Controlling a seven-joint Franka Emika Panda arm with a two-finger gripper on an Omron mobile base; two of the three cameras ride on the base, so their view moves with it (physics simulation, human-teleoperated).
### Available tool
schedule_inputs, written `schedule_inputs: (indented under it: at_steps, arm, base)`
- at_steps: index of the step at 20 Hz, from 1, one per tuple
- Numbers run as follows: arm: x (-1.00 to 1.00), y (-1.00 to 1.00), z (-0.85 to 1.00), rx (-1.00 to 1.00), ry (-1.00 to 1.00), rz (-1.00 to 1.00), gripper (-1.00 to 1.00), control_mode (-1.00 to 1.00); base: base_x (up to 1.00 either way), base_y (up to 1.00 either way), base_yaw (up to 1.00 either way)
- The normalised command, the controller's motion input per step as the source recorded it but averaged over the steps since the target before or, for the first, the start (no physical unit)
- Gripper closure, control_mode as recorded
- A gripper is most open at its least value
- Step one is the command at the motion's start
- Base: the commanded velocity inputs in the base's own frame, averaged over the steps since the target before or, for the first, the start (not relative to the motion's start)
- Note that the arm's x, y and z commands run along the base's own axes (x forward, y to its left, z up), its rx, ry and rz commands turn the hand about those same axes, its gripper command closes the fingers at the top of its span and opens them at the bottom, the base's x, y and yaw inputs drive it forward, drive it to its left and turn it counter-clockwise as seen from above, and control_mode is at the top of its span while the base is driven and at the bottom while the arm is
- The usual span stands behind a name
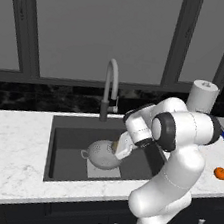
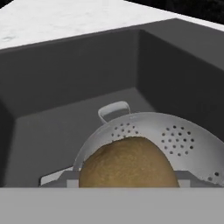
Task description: Put the colander in the sink, put the orange, kiwi in the colander, and turn on the sink faucet and pour water over the colander.
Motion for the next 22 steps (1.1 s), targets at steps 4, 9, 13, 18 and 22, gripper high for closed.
schedule_inputs:
  at_steps: [4,9,13,18,22]
  arm:
    - [0.36,0.09,-0.48,-0.02,-0.01,0.00,1.00,-1.00]
    - [0.07,-0.05,-0.57,0.00,-0.06,0.02,1.00,-1.00]
    - [0.20,0.00,-0.51,0.00,-0.03,0.03,1.00,-1.00]
    - [0.42,0.00,-0.46,0.00,0.00,0.02,1.00,-1.00]
    - [0.42,0.00,-0.31,0.00,0.00,0.02,1.00,-1.00]
  base:
    - [0.00,0.00,0.00]
    - [0.00,0.00,0.00]
    - [0.00,0.00,0.00]
    - [0.00,0.00,0.00]
    - [0.00,0.00,0.00]
